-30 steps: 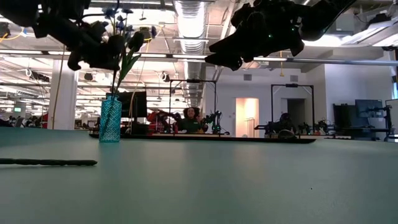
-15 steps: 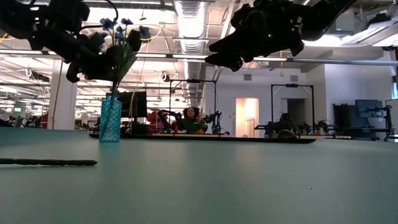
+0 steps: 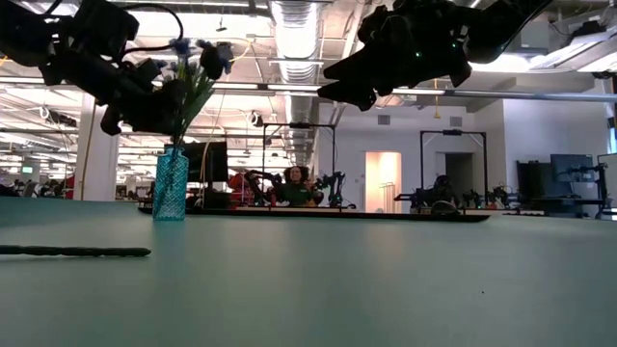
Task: Sort flowers into vase by color
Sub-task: Put the top blue flower into the blue vase, then put the blue flower into the blue vase
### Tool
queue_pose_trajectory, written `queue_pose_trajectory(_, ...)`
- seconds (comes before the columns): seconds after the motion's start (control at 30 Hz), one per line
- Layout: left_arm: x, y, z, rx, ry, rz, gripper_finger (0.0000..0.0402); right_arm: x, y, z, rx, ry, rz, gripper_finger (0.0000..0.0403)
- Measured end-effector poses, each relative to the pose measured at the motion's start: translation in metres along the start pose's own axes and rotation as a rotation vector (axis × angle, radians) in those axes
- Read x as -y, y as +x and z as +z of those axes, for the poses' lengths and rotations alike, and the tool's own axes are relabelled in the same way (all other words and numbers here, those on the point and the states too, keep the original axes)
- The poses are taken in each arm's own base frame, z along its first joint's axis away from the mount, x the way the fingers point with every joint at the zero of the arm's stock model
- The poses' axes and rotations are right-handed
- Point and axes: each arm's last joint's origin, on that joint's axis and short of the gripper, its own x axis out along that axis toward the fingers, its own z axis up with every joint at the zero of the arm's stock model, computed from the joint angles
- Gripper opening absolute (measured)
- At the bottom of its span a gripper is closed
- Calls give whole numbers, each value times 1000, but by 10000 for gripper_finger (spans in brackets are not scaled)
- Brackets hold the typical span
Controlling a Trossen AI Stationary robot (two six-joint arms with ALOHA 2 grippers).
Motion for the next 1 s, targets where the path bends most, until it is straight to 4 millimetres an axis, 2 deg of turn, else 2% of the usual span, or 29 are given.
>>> queue_pose_trajectory(0.17,1,0,-1,-14,57,-28,100,0,0,0,1,2,0,306)
queue_pose_trajectory(0.3,2,-1,1,-50,92,-43,122,0,0,0,1,23,0,306)
queue_pose_trajectory(0.67,3,-6,19,-139,177,11,125,0,0,0,1,25,0,306)
queue_pose_trajectory(1.0,5,-18,37,-288,293,-40,126,0,0,0,0,29,0,306)
